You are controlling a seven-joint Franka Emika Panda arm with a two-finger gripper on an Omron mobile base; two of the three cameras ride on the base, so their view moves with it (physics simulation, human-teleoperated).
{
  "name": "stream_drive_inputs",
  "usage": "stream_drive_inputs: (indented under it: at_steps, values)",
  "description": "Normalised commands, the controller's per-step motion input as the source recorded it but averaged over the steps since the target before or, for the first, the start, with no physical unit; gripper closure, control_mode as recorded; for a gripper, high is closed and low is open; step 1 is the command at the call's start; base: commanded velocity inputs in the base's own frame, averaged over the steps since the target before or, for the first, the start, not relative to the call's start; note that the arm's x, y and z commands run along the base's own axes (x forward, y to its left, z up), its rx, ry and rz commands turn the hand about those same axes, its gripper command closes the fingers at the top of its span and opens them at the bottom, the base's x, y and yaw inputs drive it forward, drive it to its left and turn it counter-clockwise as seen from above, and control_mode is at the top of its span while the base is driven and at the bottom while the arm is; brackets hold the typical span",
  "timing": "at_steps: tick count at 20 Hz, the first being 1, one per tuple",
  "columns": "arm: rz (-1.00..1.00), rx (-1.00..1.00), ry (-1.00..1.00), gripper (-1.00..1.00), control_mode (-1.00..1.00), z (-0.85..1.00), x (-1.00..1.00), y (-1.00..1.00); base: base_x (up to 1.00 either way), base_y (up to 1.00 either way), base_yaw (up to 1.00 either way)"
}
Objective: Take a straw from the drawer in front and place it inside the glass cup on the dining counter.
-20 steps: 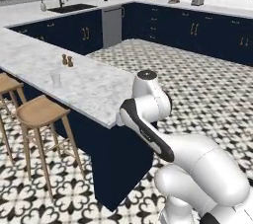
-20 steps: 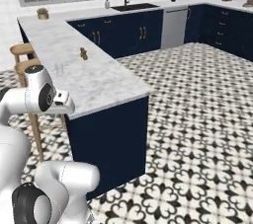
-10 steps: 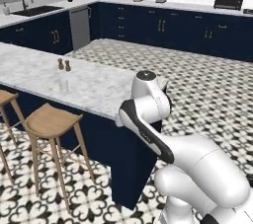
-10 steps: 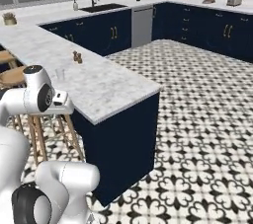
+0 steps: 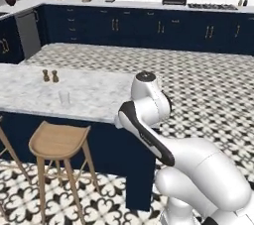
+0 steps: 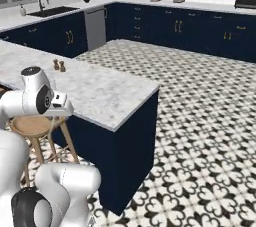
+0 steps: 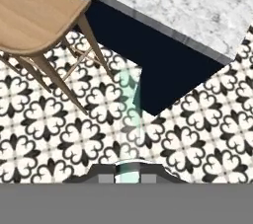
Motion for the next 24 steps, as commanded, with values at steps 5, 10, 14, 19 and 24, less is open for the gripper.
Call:
stream_drive_inputs:
  at_steps: [5,10,14,19,24]
  values:
    - [0.00,0.00,0.00,1.00,1.00,0.00,0.00,0.00,0.00,0.99,-0.52]
    - [0.00,0.00,0.00,1.00,1.00,0.00,0.00,0.00,-0.03,1.00,-0.48]
    - [0.00,0.00,0.00,1.00,1.00,0.00,0.00,0.00,-0.03,0.98,-0.40]
    - [0.00,0.00,0.00,1.00,1.00,0.00,0.00,0.00,0.32,0.63,-0.19]
    - [0.00,0.00,0.00,1.00,1.00,0.00,0.00,0.00,0.82,0.39,-0.11]
